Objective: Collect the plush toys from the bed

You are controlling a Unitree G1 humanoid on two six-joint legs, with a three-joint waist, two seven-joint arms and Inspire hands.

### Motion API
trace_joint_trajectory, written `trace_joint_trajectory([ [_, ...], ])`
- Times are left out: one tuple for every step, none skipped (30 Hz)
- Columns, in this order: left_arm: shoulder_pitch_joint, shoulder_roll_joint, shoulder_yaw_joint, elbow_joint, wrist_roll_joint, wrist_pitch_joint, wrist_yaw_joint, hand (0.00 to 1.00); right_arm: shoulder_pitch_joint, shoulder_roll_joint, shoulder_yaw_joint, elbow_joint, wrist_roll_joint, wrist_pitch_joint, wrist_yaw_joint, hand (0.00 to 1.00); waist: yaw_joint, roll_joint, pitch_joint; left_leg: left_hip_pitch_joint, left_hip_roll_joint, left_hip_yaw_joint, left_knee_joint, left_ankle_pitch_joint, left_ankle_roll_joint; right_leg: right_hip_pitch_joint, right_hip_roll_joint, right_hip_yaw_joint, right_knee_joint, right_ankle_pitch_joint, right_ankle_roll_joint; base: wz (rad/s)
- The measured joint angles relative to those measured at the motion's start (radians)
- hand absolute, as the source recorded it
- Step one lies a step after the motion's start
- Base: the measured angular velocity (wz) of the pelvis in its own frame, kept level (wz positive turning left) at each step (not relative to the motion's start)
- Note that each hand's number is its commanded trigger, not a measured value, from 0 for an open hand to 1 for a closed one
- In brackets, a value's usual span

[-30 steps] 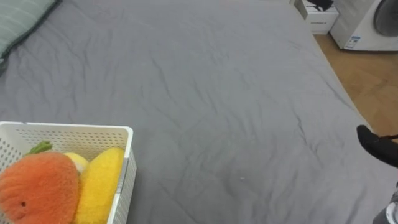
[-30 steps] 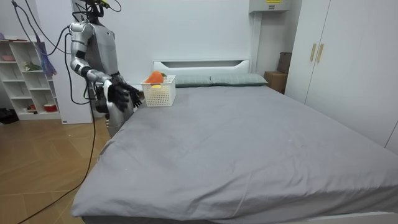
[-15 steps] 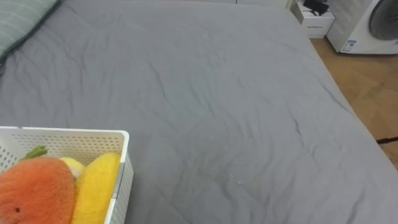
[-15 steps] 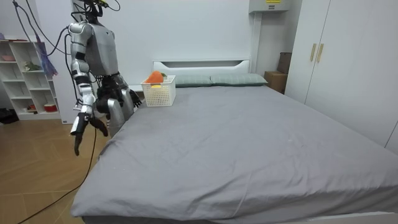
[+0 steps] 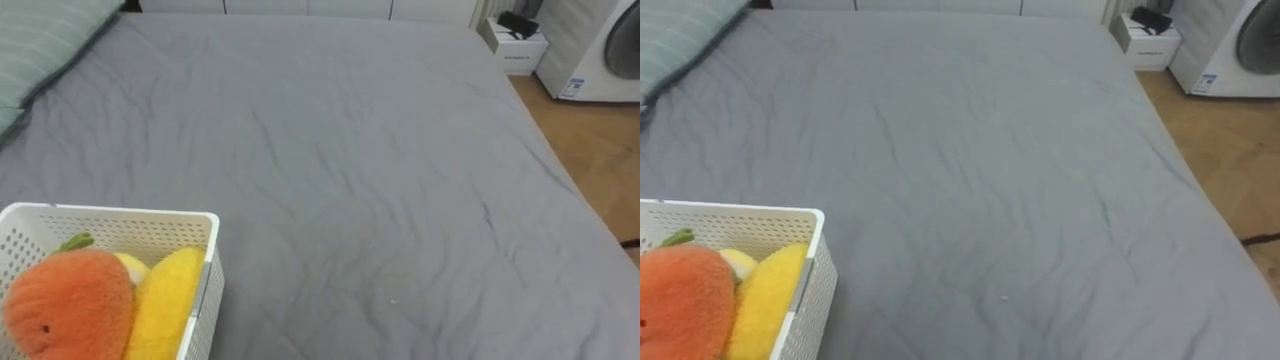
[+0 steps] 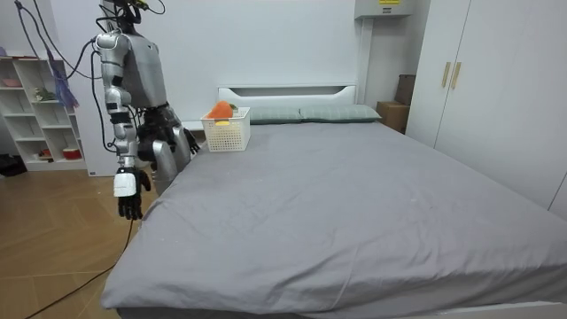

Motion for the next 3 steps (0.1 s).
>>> trace_joint_trajectory([
  [0.001, -0.005, -0.011, 0.0, 0.0, 0.001, 0.002, 0.0, -0.018, 0.003, 0.0, -0.005, -0.001, 0.0, 0.0, 0.0, 0.001, 0.003, 0.0011, -0.001, 0.0, 0.0, 0.0, 0.0, 0.0, 0.002, 0.0, -0.001, -0.001, 0.0, 0.0, 0.0],
  [0.001, -0.009, -0.026, -0.001, 0.002, 0.002, 0.005, 0.0, -0.031, 0.008, 0.002, -0.018, 0.006, -0.002, 0.0, 0.0, 0.002, 0.007, 0.0014, -0.002, 0.0, -0.001, 0.0, 0.0, 0.0, 0.003, 0.0, -0.002, -0.003, 0.0, 0.0, 0.0],
  [0.001, -0.011, -0.031, -0.001, 0.004, 0.002, 0.006, 0.0, -0.036, 0.012, 0.004, -0.025, 0.01, -0.002, 0.0, 0.0, 0.003, 0.008, 0.0012, -0.001, 0.0, -0.002, 0.0, 0.0, 0.0, 0.003, 0.0, -0.003, -0.004, 0.0, 0.0, 0.0],
])
